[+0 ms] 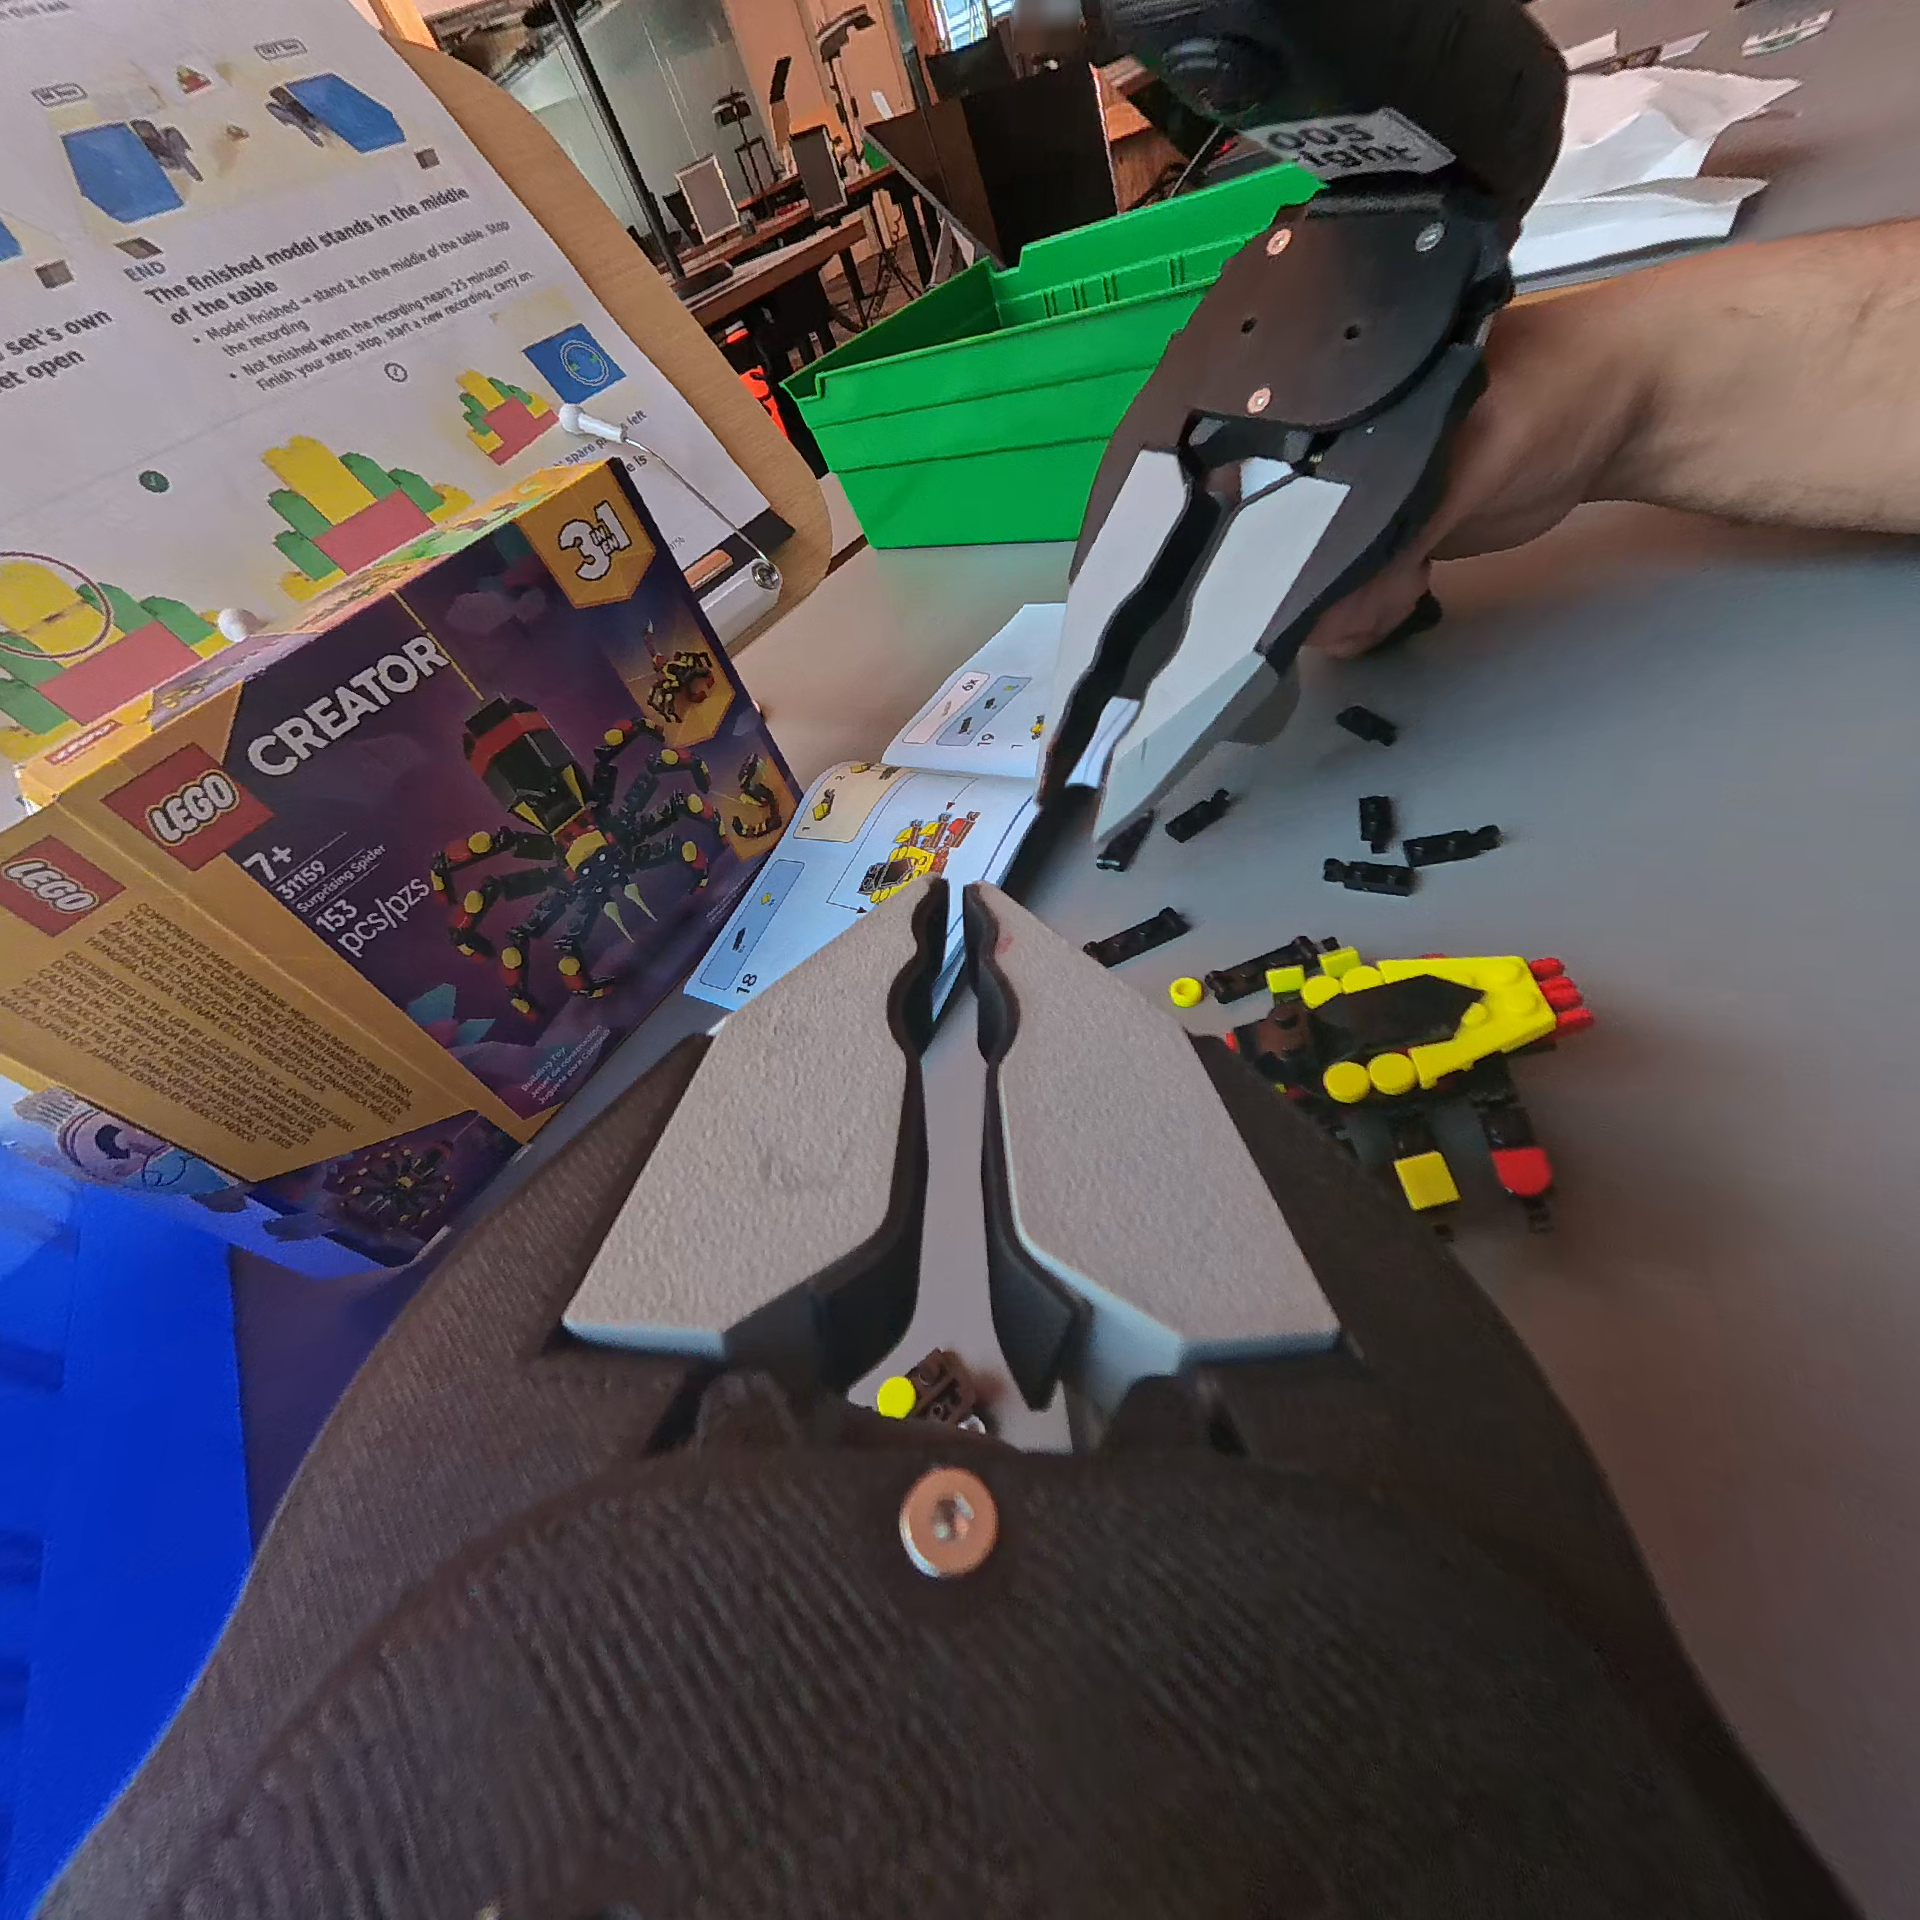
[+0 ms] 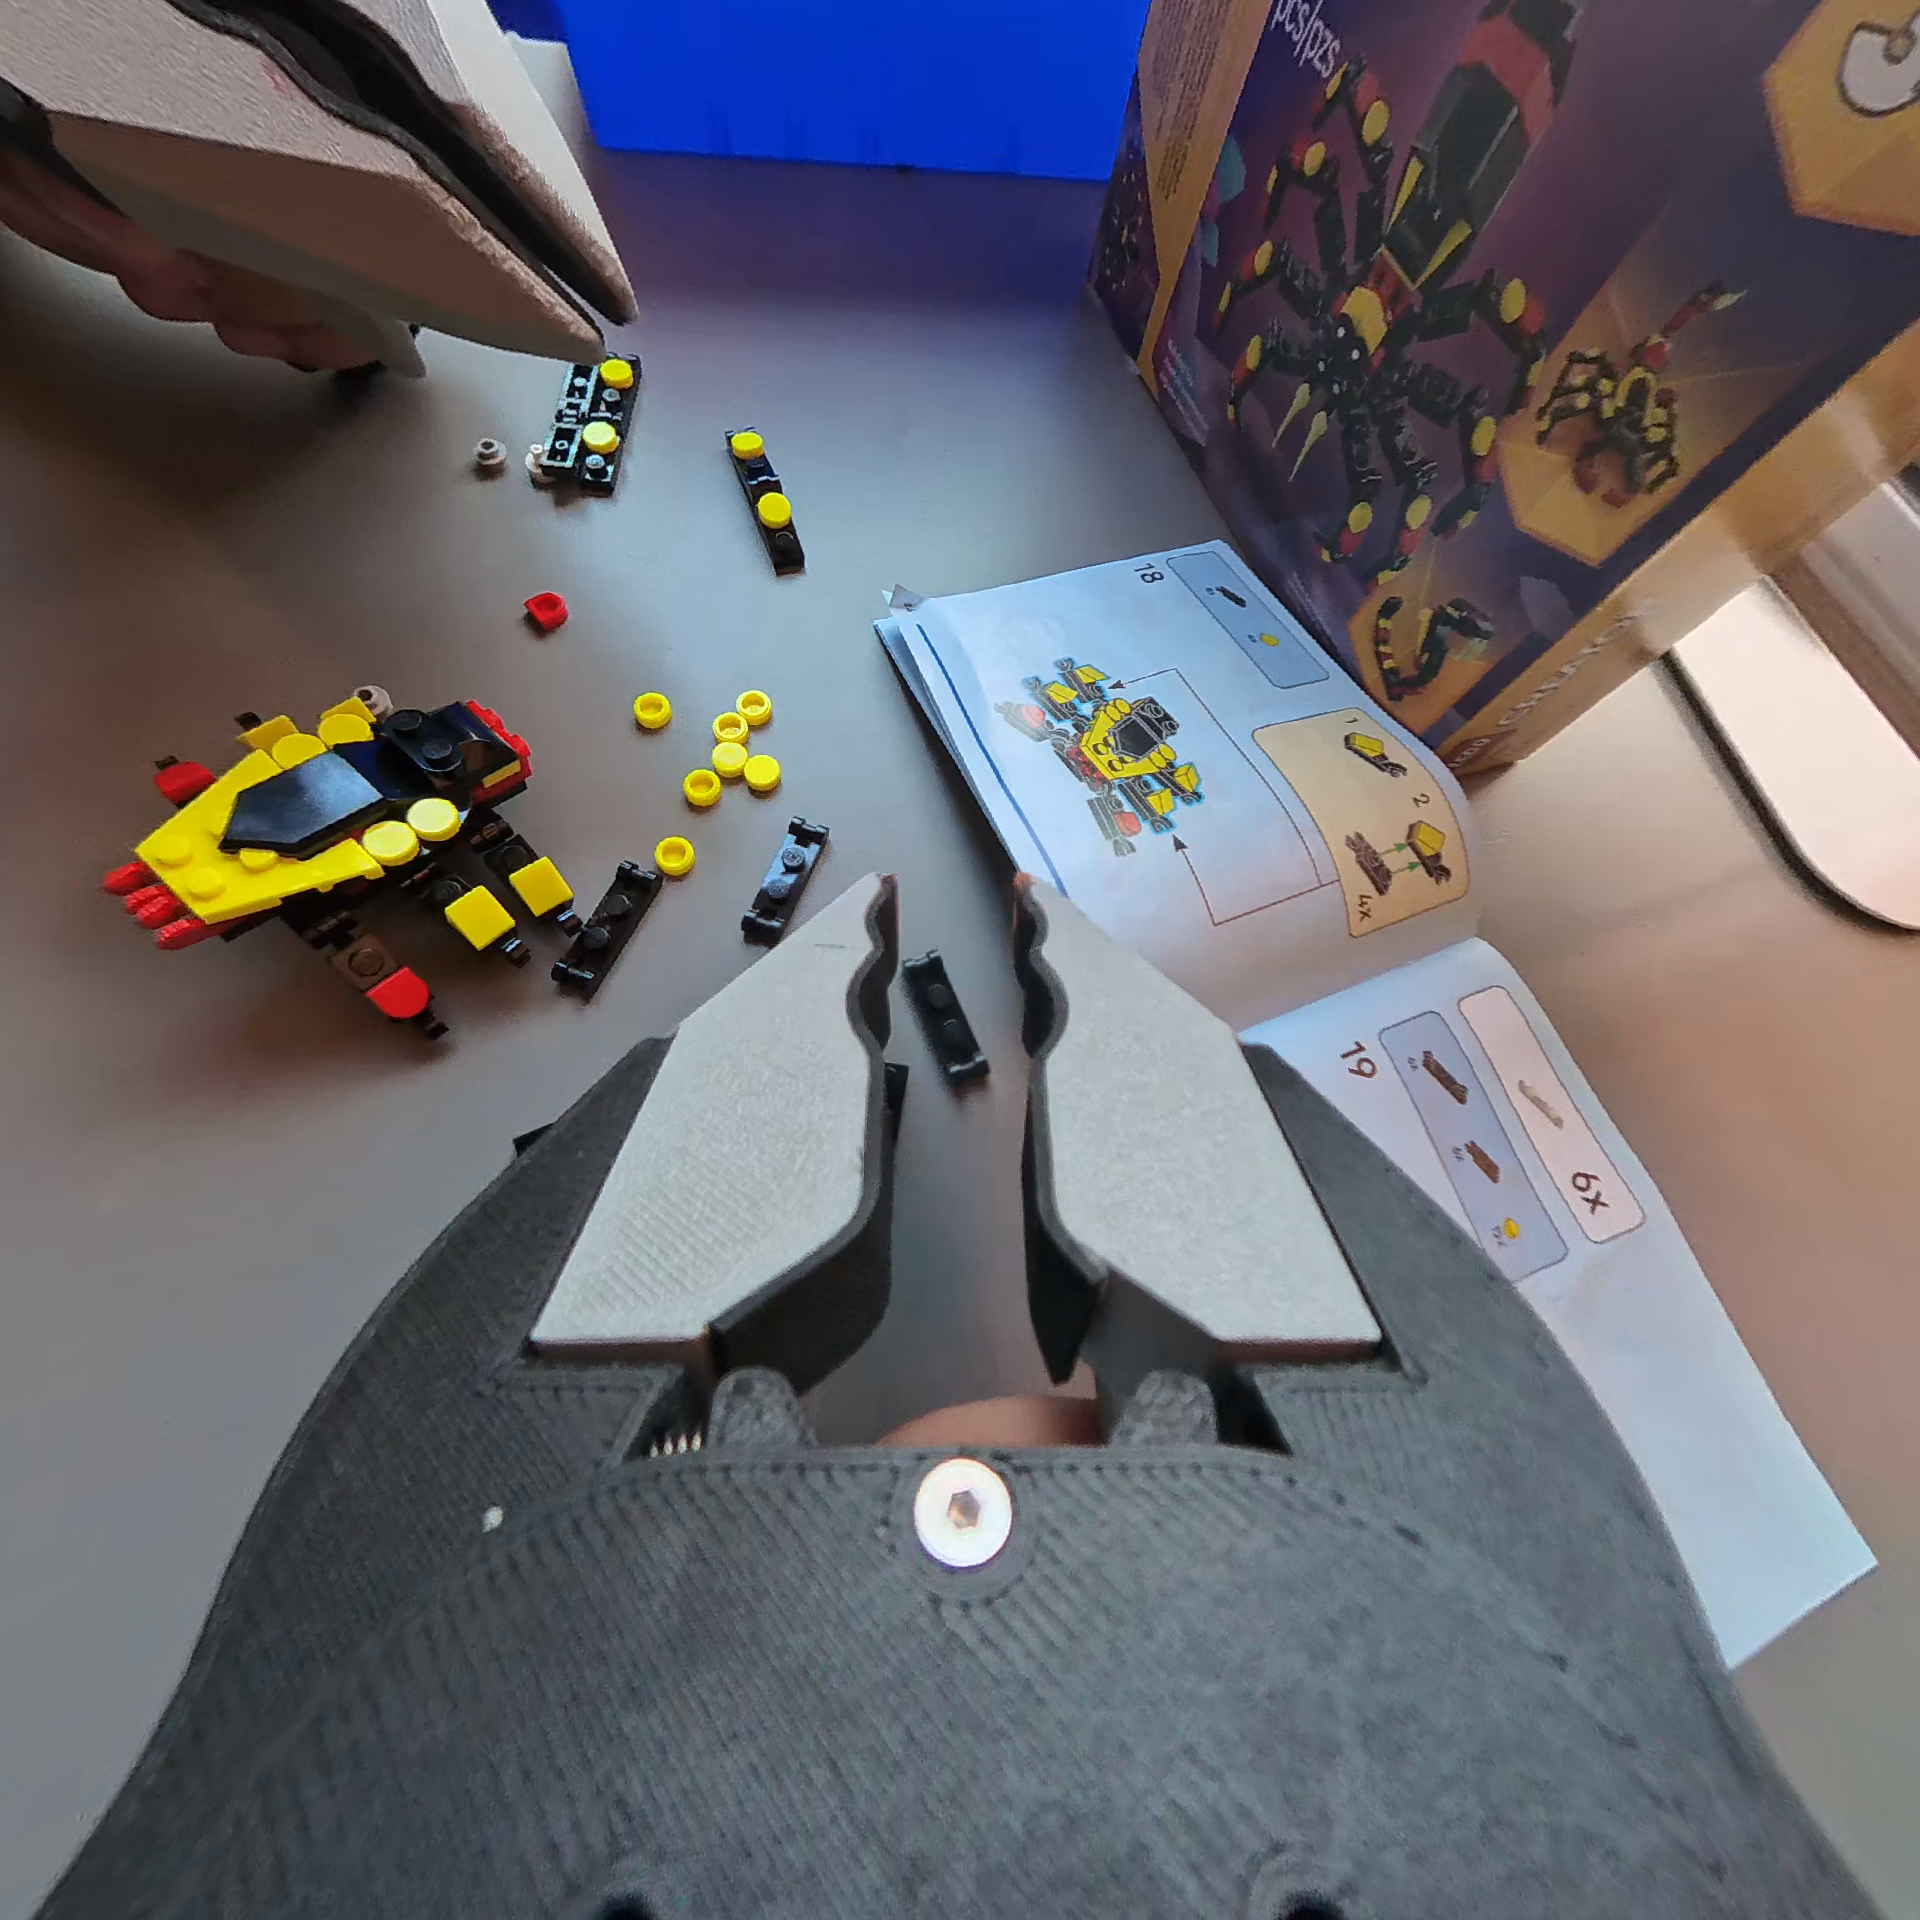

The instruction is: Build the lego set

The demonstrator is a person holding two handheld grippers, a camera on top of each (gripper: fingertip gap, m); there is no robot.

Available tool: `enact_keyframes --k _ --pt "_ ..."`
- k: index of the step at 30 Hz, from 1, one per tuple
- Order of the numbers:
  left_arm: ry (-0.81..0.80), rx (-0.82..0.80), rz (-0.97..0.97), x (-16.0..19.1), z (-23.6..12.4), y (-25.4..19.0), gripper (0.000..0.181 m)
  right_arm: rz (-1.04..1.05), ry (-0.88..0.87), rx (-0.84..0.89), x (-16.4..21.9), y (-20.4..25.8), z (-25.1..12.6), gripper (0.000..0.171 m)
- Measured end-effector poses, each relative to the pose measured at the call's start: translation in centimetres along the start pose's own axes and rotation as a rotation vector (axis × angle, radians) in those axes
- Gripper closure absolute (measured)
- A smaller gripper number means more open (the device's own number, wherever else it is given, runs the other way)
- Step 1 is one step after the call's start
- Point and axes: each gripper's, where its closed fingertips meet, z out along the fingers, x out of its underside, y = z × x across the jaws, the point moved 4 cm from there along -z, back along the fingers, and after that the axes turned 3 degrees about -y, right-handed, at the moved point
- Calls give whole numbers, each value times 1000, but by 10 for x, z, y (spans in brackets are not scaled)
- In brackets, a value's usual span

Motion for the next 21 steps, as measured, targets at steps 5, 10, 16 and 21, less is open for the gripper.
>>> enact_keyframes --k 5,10,16,21 --pt "-1 2 0 0 0 0 181 -11 -22 54 -3 -9 -12 154" --pt "-1 2 7 0 0 -1 181 10 -86 160 -7 -29 -30 157" --pt "-1 -2 3 0 -1 0 181 77 -227 272 -13 -50 -56 162" --pt "3 -1 3 0 0 0 181 47 -132 155 2 -34 -51 158"
